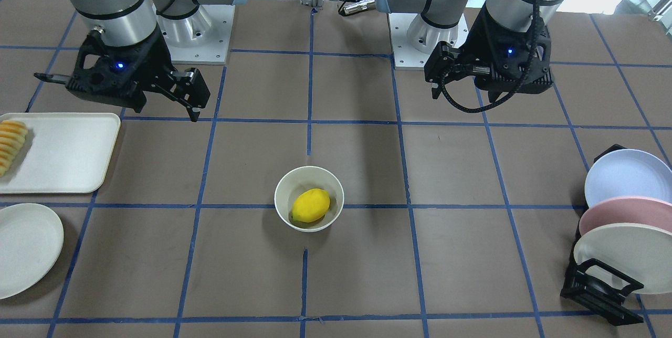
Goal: Place bowl and put lemon in it
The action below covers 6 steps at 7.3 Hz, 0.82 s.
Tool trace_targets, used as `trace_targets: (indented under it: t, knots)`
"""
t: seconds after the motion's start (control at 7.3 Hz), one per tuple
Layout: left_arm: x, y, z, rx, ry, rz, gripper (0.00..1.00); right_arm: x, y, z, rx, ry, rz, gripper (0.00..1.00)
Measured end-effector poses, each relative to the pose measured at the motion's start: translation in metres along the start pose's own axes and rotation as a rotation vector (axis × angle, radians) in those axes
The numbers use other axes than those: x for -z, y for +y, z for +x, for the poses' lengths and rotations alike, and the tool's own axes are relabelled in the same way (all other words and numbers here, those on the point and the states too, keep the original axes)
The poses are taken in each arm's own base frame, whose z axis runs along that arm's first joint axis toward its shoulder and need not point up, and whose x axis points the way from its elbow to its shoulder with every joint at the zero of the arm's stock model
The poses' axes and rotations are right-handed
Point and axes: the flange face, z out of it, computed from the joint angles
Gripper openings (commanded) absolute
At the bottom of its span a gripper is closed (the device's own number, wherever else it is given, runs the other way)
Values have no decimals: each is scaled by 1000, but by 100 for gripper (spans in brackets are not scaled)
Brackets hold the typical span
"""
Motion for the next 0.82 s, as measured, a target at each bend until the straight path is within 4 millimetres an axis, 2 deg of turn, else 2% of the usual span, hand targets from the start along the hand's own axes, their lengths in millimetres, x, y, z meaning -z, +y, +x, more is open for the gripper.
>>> trace_targets:
  t: [0.27,0.55,0.82]
  knots:
    - [-3,-2,0,5,2,-5,100,10,6,19,-19,-2,-13,100]
    - [-4,-4,-2,10,0,-8,100,18,16,26,-4,3,-33,100]
    - [-6,-6,-3,10,0,-11,100,18,18,28,7,2,-40,100]
